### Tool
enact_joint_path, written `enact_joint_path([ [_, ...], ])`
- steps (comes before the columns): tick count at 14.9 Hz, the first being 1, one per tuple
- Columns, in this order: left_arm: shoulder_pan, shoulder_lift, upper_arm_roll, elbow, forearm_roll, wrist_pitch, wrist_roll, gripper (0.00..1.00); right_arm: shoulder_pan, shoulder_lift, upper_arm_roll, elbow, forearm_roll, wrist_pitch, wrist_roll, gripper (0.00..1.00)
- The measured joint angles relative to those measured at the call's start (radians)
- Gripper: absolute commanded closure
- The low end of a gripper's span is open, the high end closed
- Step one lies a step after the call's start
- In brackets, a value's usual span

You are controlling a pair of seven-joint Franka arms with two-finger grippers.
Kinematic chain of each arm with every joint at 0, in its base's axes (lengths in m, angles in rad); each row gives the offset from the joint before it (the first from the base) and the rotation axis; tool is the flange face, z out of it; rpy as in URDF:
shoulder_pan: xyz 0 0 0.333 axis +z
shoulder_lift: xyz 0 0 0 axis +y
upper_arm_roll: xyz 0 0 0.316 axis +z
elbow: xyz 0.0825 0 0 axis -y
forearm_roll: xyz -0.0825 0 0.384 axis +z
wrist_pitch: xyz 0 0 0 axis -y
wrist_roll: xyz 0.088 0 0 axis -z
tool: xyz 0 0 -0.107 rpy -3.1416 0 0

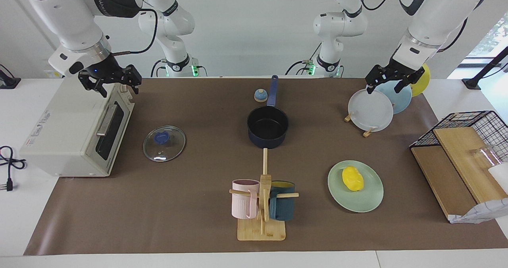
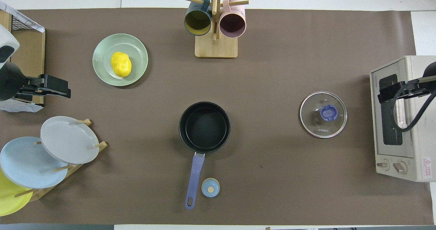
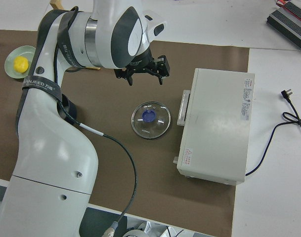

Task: Transfer potato from pot to plate

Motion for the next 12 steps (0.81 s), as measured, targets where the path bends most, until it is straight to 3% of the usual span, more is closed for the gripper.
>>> enact_joint_path([
  [12,-0.001,-0.001,-0.005,0.0,0.017,-0.035,0.001,0.0,0.0,0.0,0.0,0.0,0.0,0.0,0.0,0.0],
])
